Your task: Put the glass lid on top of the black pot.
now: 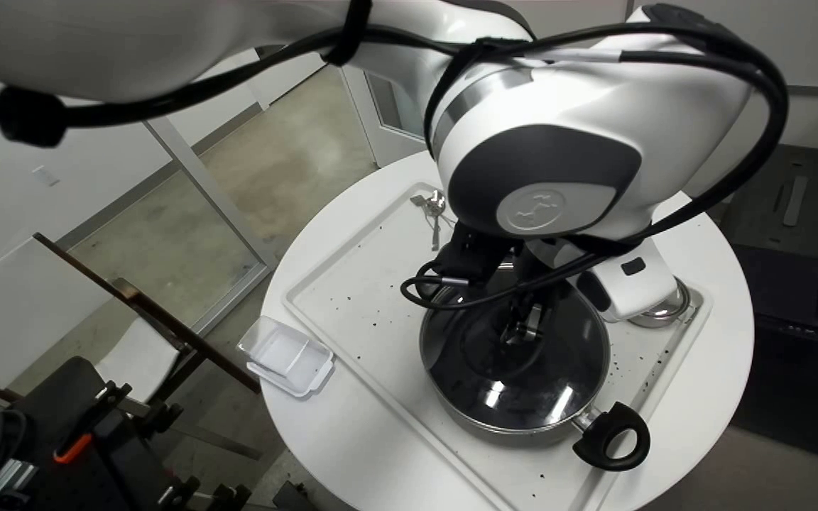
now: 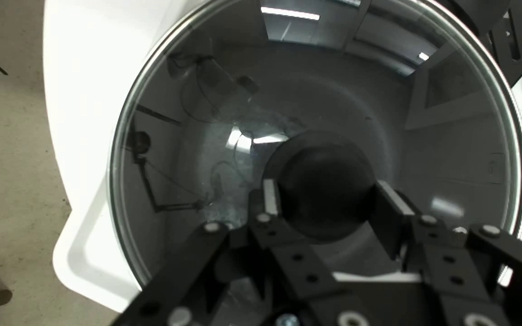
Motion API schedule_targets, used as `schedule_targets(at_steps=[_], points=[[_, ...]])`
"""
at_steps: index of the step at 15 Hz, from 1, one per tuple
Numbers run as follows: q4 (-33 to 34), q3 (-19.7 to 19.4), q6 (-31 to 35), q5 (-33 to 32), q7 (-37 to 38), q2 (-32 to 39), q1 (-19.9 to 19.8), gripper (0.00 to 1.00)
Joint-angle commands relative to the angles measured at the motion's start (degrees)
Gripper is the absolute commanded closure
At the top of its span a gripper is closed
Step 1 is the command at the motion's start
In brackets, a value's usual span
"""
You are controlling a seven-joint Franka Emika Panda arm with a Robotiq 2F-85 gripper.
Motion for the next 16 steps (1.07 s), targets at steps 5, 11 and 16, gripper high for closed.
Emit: schedule_targets(at_steps=[5, 11, 16], points=[[2.9, -0.4, -0.8, 0.6, 1.7, 0.0, 0.2, 0.00], [3.4, -0.3, -0.5, 0.5, 1.8, 0.0, 0.3, 0.00], [3.4, -0.3, -0.6, 0.6, 1.9, 0.0, 0.2, 0.00]])
